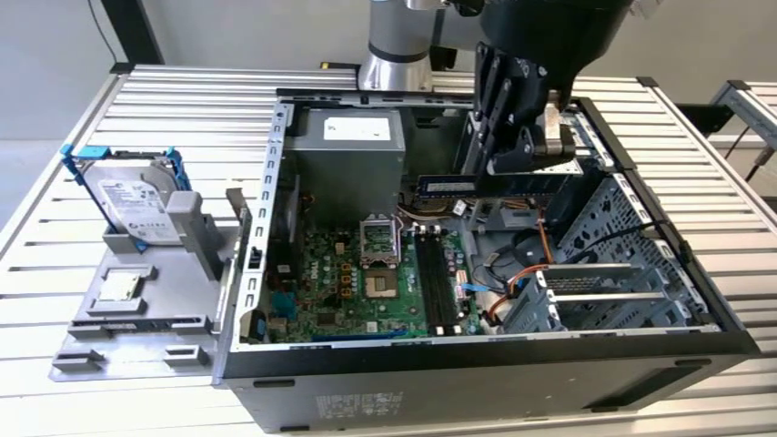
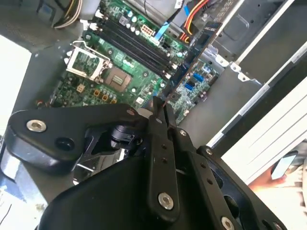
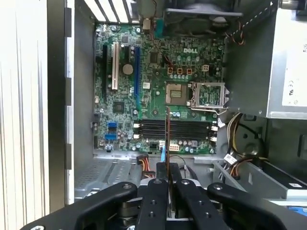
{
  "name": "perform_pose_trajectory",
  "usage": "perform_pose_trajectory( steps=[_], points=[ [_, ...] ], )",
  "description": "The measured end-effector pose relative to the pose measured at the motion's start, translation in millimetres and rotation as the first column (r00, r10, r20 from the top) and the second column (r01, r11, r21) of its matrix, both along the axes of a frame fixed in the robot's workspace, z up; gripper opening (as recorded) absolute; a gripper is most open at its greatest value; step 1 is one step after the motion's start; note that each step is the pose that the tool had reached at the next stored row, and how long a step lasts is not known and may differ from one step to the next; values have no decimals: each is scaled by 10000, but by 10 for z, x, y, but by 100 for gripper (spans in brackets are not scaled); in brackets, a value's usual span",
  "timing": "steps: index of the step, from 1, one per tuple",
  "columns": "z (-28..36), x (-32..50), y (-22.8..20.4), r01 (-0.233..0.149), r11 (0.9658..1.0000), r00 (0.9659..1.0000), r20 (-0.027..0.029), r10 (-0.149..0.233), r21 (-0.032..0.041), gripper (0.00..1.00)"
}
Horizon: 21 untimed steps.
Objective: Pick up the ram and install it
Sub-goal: 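Insert the ram into the slot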
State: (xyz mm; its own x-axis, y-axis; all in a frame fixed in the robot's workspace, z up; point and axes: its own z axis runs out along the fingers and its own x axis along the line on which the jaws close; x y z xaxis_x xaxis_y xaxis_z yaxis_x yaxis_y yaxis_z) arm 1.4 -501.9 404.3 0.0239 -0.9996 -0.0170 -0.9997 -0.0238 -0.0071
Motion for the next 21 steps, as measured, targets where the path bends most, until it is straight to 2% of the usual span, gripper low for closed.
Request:
perform_pose_trajectory(
  steps=[2,4,8,9,15,17,19,21],
  points=[
    [0,7,2,-2,10000,10000,-1,2,1,0],
    [0,10,79,0,10000,10000,-3,0,-9,0],
    [-3,10,273,-1,10000,10000,-2,1,-8,0],
    [-3,10,338,-1,10000,10000,-3,1,-10,0],
    [-8,9,636,0,10000,10000,-3,0,-10,0],
    [-9,11,644,-2,10000,10000,-2,2,-8,0],
    [-10,12,619,-1,10000,10000,-4,1,24,0],
    [-9,12,619,1,10000,10000,-5,-1,21,0]
  ],
)
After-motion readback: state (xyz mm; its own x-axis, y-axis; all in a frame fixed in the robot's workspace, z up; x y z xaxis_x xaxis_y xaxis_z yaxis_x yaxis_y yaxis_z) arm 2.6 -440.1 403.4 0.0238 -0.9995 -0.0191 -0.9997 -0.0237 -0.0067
